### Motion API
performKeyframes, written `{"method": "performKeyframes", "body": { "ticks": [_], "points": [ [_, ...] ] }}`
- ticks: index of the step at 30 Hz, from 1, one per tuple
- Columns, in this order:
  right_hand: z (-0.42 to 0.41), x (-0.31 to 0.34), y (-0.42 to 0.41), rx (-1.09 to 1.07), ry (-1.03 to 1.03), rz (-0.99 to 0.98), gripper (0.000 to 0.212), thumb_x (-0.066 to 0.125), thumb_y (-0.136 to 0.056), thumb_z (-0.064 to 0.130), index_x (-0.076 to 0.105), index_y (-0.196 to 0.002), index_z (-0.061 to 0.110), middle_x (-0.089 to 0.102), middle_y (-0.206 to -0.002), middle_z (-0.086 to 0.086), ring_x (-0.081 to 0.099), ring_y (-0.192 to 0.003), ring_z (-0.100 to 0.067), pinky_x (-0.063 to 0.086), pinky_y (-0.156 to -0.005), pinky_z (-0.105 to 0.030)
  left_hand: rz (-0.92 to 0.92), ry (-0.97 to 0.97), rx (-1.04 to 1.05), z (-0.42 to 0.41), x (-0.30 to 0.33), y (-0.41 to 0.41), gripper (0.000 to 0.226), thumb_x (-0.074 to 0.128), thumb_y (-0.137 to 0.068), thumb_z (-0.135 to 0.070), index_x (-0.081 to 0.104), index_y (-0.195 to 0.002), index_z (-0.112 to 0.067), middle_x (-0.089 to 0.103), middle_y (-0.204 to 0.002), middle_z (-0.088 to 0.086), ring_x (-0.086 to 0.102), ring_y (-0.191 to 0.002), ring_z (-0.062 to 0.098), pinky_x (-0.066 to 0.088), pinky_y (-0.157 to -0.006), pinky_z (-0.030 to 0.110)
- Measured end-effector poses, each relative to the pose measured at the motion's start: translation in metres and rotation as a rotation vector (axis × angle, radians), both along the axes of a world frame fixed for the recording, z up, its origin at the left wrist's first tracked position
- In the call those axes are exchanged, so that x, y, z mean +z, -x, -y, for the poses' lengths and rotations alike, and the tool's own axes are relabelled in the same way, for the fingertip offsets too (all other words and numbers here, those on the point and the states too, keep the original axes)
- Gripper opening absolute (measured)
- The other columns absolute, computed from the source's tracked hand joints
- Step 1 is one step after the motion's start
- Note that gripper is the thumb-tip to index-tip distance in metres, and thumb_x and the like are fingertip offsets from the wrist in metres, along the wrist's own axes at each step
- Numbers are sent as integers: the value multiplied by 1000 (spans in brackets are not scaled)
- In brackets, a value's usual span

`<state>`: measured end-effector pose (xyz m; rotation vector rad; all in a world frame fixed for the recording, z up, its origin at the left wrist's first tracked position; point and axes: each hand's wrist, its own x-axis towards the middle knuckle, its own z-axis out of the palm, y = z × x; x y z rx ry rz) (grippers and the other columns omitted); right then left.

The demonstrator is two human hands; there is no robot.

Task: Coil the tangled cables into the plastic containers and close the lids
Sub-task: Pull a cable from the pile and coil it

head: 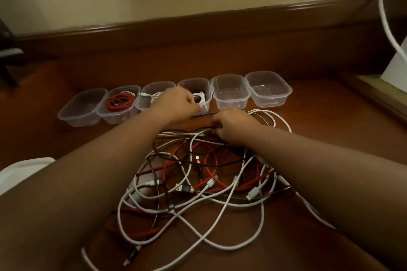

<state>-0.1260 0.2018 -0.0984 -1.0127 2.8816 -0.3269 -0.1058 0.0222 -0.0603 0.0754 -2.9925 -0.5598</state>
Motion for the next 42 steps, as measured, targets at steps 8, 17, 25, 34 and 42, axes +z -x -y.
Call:
{"method": "performKeyframes", "body": {
  "ticks": [8, 17, 25, 34, 42],
  "points": [
    [-5, 23, -21, -132, 446, -26, 18, 60, -96, 24, 70, -112, 21, 68, -103, 2, 61, -85, -11, 54, -74, -30, 121, 27, -41, -5, -13, -61, 20, 68, -88, -43, 61, -83, -25, 66, -84, -2, 64, -78, 16, 58, -76, 42],
    [-20, 106, -66, -104, 821, -163, 9, 60, -97, 25, 68, -100, 26, 64, -90, 6, 61, -83, -10, 54, -71, -28, -365, -109, 82, -15, 40, -79, 28, 60, -93, -47, 59, -110, -25, 61, -98, -2, 57, -88, 19, 50, -72, 35],
    [-41, 151, -98, -141, 897, -65, 6, 67, -93, 23, 68, -97, 20, 62, -84, 4, 57, -72, -9, 47, -61, -22, -402, -3, 144, -21, 79, -92, 23, 52, -97, -46, 63, -98, -26, 64, -92, -1, 59, -85, 22, 51, -75, 36],
    [-56, 146, -114, -189, 525, -79, 10, 62, -95, 26, 63, -88, 19, 63, -84, 0, 62, -78, -14, 50, -62, -26, -662, -326, 245, -22, 127, -94, 17, 64, -94, -36, 59, -95, -20, 59, -87, -1, 55, -74, 14, 34, -53, 18],
    [-45, 149, -113, -245, 677, 213, 25, 67, -91, 34, 62, -105, 14, 65, -96, -6, 64, -87, -19, 56, -74, -33, -413, -553, 166, -37, 127, -96, 40, 52, -98, -49, 67, -82, -16, 70, -74, 3, 63, -60, 13, 49, -57, 27]
  ]
}}
